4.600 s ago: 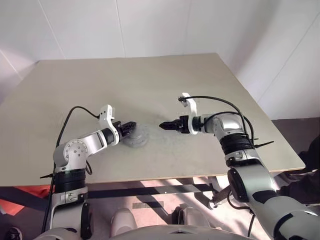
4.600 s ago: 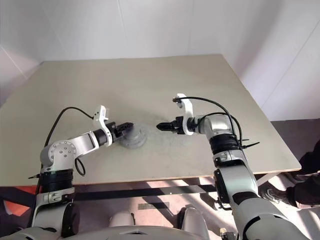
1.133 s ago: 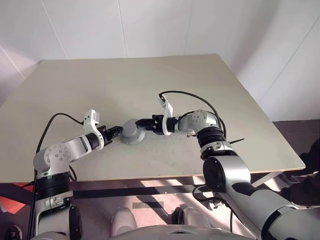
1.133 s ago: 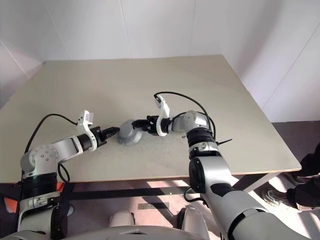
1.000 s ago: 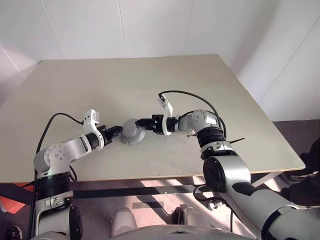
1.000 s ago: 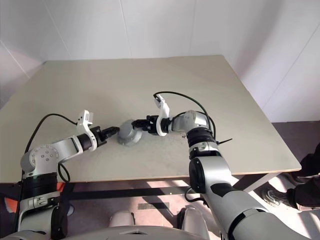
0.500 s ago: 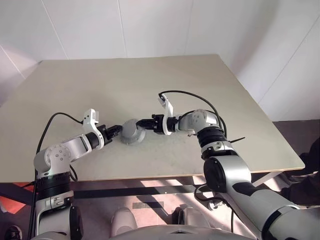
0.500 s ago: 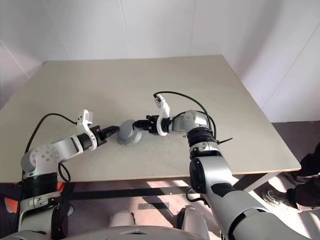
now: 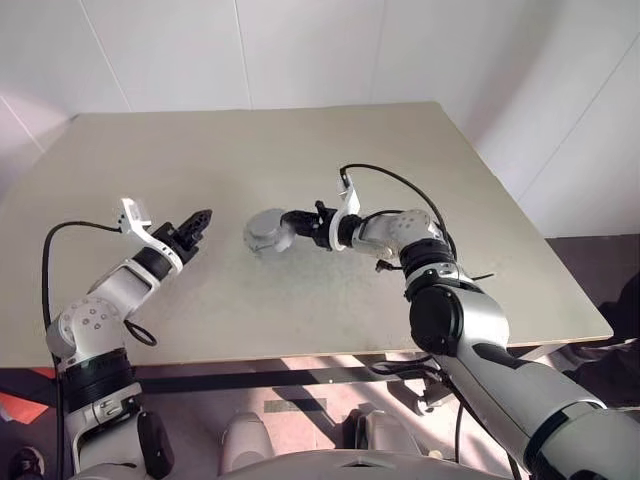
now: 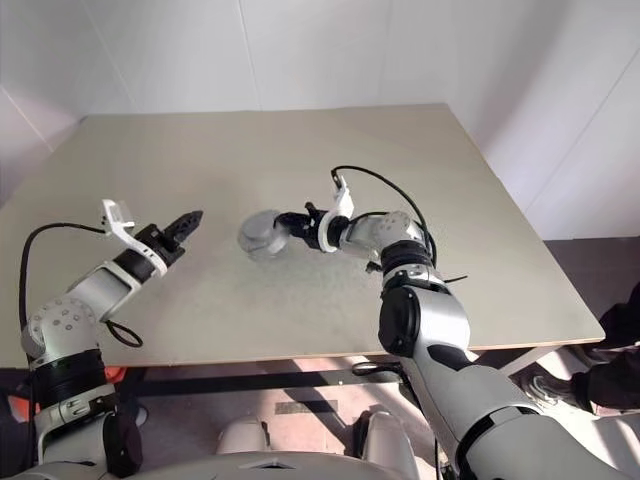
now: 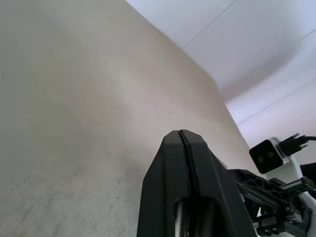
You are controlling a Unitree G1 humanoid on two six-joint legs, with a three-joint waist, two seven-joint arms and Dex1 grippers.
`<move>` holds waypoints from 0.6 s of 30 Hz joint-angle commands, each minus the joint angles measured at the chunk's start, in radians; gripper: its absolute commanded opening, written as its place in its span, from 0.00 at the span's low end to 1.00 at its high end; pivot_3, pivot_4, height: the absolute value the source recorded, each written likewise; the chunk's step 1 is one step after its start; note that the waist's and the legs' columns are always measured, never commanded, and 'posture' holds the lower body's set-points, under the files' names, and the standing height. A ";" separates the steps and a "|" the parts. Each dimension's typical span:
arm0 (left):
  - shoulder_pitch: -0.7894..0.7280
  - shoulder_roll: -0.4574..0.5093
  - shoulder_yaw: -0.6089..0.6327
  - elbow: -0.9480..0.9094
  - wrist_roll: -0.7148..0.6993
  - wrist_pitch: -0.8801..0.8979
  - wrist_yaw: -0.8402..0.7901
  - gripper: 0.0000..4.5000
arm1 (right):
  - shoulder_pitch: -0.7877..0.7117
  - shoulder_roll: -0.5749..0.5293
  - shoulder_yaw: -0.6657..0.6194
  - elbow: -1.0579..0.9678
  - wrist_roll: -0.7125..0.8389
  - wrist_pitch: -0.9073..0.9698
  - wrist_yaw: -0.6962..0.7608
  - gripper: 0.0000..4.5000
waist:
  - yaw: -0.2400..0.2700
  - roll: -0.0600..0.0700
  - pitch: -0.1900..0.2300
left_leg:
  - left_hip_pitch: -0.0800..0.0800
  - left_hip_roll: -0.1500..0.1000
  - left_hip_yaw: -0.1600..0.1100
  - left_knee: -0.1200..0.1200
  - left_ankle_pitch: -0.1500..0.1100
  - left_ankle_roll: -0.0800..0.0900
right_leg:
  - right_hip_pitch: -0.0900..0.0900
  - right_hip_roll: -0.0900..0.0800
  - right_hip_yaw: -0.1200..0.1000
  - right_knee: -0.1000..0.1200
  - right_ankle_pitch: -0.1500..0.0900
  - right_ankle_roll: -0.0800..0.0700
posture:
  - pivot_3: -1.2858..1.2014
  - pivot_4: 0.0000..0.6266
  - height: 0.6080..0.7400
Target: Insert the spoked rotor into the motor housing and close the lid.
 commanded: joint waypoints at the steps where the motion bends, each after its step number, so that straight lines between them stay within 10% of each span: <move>1: 0.027 -0.016 0.026 -0.042 -0.066 -0.030 0.008 0.00 | -0.086 0.006 -0.045 -0.017 0.077 -0.025 0.009 0.26 | -0.002 0.000 0.000 | 0.000 0.000 0.000 0.000 0.000 0.000 | 0.000 0.000 0.000 0.000 0.000 0.000 | 0.52 0.00 1.00; 15: 0.082 -0.107 0.041 -0.016 -0.367 -0.006 0.113 0.96 | -0.146 0.024 -0.009 -0.077 0.117 0.084 0.034 0.26 | 0.010 -0.001 0.001 | 0.000 0.001 0.000 0.004 0.000 0.000 | 0.001 0.001 0.000 0.002 0.000 0.000 | 0.52 0.00 1.00; 18: 0.086 -0.111 0.032 -0.006 -0.453 0.010 0.123 0.96 | -0.144 0.029 -0.001 -0.093 0.120 0.108 0.037 0.26 | 0.015 -0.001 0.001 | 0.000 0.001 0.000 0.004 0.000 0.000 | 0.001 0.001 0.000 0.002 0.000 0.000 | 0.52 0.00 1.00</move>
